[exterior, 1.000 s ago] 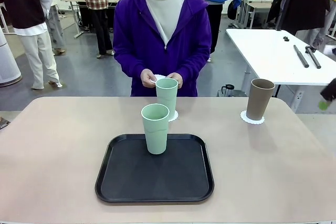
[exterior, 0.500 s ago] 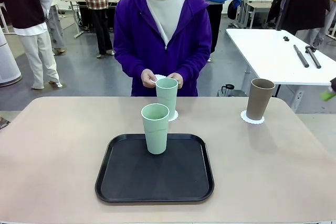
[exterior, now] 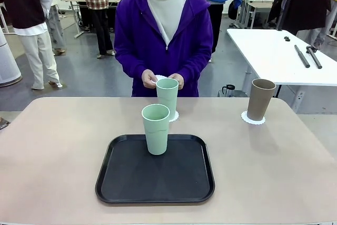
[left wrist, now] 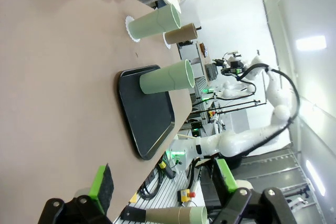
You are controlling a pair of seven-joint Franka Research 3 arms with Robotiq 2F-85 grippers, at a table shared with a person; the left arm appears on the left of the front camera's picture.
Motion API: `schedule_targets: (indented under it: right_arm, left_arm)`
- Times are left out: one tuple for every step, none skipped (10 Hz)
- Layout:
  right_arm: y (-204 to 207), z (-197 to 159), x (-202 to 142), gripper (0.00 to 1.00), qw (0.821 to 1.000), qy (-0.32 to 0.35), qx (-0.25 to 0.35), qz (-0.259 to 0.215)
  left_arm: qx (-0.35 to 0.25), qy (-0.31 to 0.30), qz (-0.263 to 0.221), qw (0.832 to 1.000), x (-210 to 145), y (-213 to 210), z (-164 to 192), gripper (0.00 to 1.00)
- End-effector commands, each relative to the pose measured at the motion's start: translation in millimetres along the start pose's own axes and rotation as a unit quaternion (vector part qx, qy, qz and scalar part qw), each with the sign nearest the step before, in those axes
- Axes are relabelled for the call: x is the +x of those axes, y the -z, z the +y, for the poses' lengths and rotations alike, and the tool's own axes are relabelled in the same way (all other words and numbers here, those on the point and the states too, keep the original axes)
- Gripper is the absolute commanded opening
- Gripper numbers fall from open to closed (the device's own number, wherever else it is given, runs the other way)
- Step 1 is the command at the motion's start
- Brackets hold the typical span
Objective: Place coasters on the table and set cups on them.
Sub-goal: Take one Reusable plastic cup from the Flat Tray and place it on a coaster set by the human.
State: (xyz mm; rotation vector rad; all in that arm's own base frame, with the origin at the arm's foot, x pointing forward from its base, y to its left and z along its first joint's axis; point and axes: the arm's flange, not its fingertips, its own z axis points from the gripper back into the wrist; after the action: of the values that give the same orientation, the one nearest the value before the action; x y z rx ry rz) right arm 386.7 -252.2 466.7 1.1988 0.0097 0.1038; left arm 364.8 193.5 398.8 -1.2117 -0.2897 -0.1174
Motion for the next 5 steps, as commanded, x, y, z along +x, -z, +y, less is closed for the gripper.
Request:
schedule_targets:
  right_arm:
    - [-27.2, -19.1, 21.6, 1.0, 0.999, 0.001, 0.006, 0.034]
    - [-27.0, -32.8, 22.6, 1.0, 1.0, 0.012, 0.015, 0.023]
    - [-26.4, -42.1, 18.4, 1.0, 1.0, 0.018, 0.021, -0.006]
    - [-24.8, -49.3, 12.6, 1.0, 0.999, 0.015, 0.026, -0.026]
    - [-22.3, -56.8, 9.8, 1.0, 0.998, 0.007, 0.031, -0.062]
  left_arm:
    - [-0.005, 0.01, -0.001, 1.0, -0.7, -1.7, -1.0, 1.0]
    - [-0.005, 0.01, -0.001, 1.0, -0.7, -1.7, -1.0, 1.0]
    - [-0.005, 0.01, -0.001, 1.0, -0.7, -1.7, -1.0, 1.0]
    - [-0.005, 0.01, -0.001, 1.0, -0.7, -1.7, -1.0, 1.0]
    - [-0.005, 0.01, -0.001, 1.0, -0.7, -1.7, -1.0, 1.0]
